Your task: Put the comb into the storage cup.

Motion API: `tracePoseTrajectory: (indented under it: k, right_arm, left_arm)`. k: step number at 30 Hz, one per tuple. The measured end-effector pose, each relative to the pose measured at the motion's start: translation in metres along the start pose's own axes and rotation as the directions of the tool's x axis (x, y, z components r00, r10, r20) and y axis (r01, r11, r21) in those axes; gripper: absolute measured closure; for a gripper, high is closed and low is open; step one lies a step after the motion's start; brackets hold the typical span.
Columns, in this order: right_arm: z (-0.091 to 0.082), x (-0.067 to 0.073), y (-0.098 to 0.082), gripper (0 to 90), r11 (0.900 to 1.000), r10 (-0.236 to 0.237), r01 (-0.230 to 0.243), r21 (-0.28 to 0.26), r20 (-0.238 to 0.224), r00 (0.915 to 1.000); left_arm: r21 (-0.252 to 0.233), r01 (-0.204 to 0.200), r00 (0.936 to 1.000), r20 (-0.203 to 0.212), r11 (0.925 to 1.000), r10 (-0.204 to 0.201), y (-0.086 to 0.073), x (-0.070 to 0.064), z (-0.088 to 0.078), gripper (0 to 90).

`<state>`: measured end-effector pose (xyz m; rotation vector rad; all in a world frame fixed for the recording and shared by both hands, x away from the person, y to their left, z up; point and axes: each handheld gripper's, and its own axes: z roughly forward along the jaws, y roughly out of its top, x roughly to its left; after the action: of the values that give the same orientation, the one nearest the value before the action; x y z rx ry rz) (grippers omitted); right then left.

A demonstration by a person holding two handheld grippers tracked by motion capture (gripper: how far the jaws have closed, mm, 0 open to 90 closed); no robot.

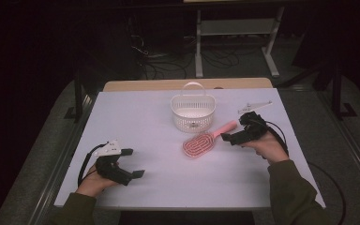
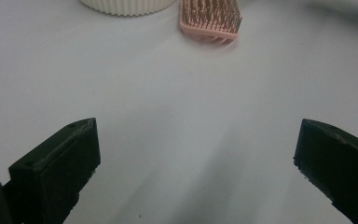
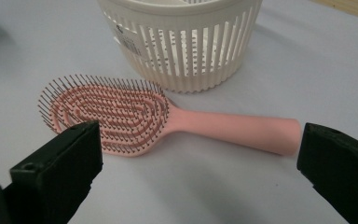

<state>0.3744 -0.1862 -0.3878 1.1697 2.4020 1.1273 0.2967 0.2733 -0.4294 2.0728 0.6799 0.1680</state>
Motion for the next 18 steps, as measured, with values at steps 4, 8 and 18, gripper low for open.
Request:
tracePoseTrajectory:
  k: [4, 8, 18]
  right_arm:
    - [0.002, -0.002, 0.003, 0.0, 1.0, 0.002, -0.002, 0.004, 0.011, 0.9999]
    - [0.005, -0.005, 0.005, 0.0, 1.0, 0.003, -0.003, 0.004, 0.015, 0.9999]
    - [0.011, -0.011, 0.011, 1.6, 1.0, 0.01, -0.01, 0.009, 0.036, 0.9993]
  left_arm:
    - [-0.002, 0.002, 1.0, 0.0, 1.0, -0.002, 0.0, 0.0, 0.0, 0.3]
    - [-0.001, 0.002, 1.0, 0.0, 1.0, -0.002, 0.0, 0.0, 0.0, 0.4]
    - [0.0, 0.001, 1.0, 0.002, 1.0, -0.001, 0.0, 0.0, 0.0, 0.3]
